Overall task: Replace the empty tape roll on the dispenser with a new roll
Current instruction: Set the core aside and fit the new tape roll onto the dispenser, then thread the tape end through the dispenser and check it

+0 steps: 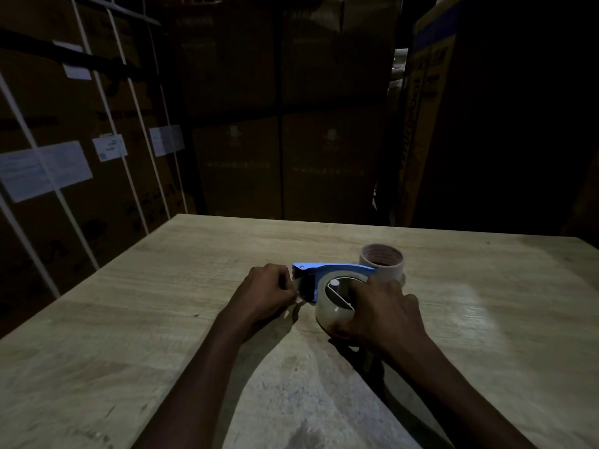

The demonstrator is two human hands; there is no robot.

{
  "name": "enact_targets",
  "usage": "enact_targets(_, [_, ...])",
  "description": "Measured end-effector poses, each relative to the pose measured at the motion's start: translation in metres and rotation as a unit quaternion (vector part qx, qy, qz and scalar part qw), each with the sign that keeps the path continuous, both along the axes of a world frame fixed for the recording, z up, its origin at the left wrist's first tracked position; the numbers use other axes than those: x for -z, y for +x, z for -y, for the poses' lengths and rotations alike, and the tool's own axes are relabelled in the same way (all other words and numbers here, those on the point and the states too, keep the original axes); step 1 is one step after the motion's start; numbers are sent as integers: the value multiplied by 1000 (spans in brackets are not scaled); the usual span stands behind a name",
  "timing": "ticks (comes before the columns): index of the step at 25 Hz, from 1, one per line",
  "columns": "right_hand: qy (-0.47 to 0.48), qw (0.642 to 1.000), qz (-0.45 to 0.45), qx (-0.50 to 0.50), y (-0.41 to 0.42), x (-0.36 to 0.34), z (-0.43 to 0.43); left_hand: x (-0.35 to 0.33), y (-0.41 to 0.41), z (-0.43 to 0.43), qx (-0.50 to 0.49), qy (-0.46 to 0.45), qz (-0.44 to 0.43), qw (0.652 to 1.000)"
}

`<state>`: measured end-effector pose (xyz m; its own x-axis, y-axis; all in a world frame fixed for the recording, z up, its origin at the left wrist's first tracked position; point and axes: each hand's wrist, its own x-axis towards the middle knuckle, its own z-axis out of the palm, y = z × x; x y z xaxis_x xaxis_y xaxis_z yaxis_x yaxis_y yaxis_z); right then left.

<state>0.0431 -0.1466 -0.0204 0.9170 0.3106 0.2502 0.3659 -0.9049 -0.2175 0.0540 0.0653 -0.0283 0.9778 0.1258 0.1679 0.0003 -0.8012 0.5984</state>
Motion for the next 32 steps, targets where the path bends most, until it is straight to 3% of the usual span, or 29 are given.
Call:
enact_targets(4, [-7,1000,12,1,5,-4,1,0,1,-5,0,6,-9,1000])
enact_targets(8, [128,990,13,-61,28,-21,-4,-1,2,-7,7,4,-10,1000])
enact_targets(12, [16,996,-25,-90,55,-20,0,-1,3,-9,12,8,-6,1000])
enact_targets(16, [65,995,-52,-52,59,-16,3,-1,4,-12,19,8,-6,1000])
enact_targets(22, [53,998,22,5,50,-14,10,-1,3,-13,23,-4,-8,1000])
enact_targets(29, [77,993,83,-26,45,-18,3,-3,2,-12,15,7,-16,1000])
enact_targets(32, [23,996,59,-62,33,-7,-9,-4,2,-10,15,14,-21,1000])
